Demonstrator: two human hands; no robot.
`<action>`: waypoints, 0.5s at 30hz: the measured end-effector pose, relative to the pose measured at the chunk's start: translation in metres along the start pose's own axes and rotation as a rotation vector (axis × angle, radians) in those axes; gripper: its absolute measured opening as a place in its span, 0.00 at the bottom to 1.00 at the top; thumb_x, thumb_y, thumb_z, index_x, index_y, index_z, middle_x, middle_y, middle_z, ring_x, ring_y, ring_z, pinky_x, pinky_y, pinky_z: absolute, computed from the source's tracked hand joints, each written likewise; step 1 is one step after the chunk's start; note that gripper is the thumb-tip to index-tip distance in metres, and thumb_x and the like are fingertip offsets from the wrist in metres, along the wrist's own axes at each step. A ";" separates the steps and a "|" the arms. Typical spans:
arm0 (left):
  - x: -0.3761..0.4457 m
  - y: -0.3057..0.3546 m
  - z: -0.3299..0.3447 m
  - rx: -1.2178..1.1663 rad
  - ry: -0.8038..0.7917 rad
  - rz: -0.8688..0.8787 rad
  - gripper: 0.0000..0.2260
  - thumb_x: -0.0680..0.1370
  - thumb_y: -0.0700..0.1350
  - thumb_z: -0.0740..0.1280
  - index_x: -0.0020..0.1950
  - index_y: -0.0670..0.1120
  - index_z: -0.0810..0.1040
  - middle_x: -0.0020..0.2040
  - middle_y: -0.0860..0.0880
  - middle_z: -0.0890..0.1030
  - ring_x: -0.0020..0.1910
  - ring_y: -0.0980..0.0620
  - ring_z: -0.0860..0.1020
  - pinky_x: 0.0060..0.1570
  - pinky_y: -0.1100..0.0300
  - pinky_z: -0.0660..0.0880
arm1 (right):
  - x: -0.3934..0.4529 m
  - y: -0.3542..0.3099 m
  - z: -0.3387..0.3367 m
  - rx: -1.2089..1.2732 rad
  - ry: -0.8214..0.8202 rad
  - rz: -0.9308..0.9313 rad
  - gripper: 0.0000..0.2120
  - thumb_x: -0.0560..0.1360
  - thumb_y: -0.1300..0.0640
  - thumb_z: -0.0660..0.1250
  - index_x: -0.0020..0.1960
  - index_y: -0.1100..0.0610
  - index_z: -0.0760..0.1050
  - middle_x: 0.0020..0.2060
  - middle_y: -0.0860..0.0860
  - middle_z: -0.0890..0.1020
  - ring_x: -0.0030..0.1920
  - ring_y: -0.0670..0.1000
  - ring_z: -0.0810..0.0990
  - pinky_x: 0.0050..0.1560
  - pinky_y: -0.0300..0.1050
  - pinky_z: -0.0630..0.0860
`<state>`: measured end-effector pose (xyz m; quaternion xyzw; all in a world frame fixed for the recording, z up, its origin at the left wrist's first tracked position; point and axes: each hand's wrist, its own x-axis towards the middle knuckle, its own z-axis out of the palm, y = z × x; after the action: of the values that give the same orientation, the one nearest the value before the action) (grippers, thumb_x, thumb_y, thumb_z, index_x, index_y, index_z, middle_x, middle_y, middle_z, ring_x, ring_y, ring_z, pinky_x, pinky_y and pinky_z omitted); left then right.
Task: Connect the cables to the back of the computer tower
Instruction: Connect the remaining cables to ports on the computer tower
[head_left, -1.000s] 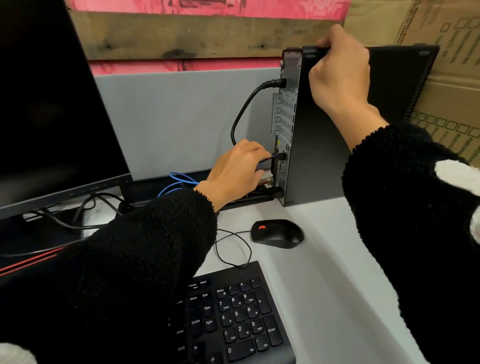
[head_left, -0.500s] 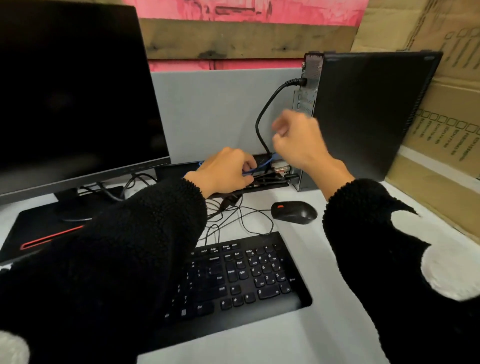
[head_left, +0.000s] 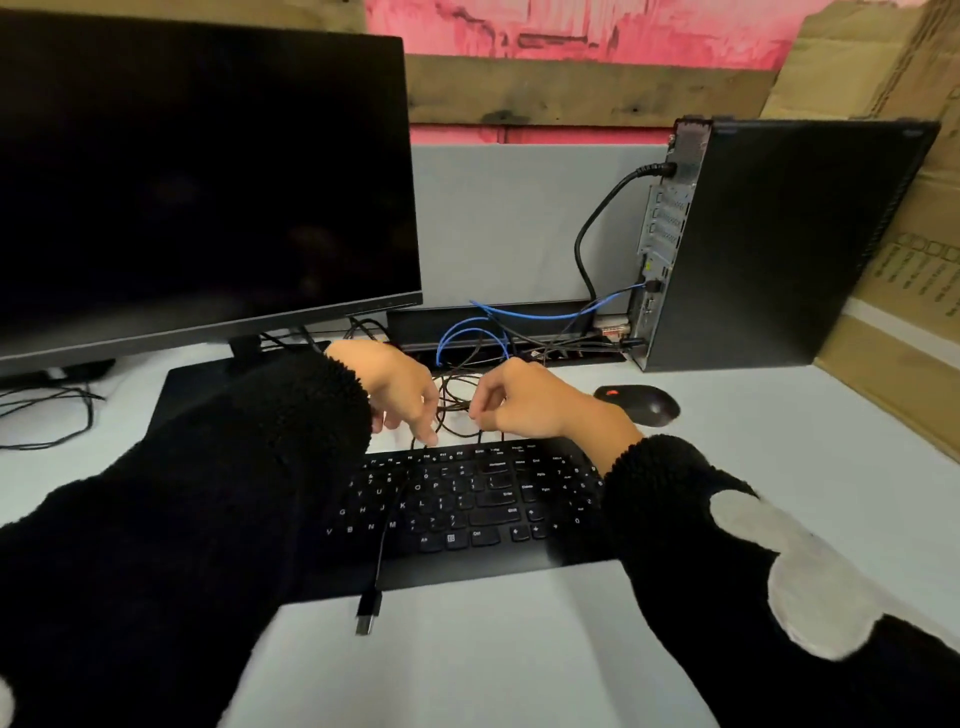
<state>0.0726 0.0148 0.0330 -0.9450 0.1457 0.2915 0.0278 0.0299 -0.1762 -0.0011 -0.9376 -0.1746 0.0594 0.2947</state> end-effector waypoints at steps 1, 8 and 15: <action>-0.003 -0.003 0.005 -0.045 -0.038 -0.018 0.17 0.77 0.57 0.74 0.59 0.48 0.78 0.40 0.48 0.82 0.35 0.50 0.81 0.34 0.61 0.74 | 0.001 -0.002 0.004 -0.015 0.001 0.005 0.05 0.74 0.62 0.72 0.48 0.55 0.86 0.36 0.44 0.84 0.40 0.42 0.81 0.41 0.34 0.73; -0.002 -0.007 0.021 -0.433 0.084 0.107 0.19 0.76 0.41 0.75 0.62 0.45 0.70 0.39 0.44 0.86 0.35 0.48 0.83 0.31 0.61 0.74 | 0.000 -0.006 0.018 0.016 0.067 0.042 0.05 0.76 0.60 0.71 0.46 0.53 0.85 0.38 0.46 0.84 0.40 0.41 0.79 0.41 0.36 0.71; 0.006 0.003 0.026 -0.561 0.111 0.101 0.22 0.74 0.33 0.74 0.62 0.43 0.68 0.36 0.42 0.84 0.31 0.49 0.82 0.31 0.59 0.81 | -0.008 -0.004 0.018 0.122 0.064 0.047 0.04 0.76 0.60 0.72 0.48 0.55 0.86 0.42 0.55 0.87 0.40 0.46 0.81 0.44 0.38 0.76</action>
<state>0.0627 0.0140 0.0085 -0.9218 0.1076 0.2691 -0.2573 0.0173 -0.1665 -0.0132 -0.9231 -0.1390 0.0467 0.3554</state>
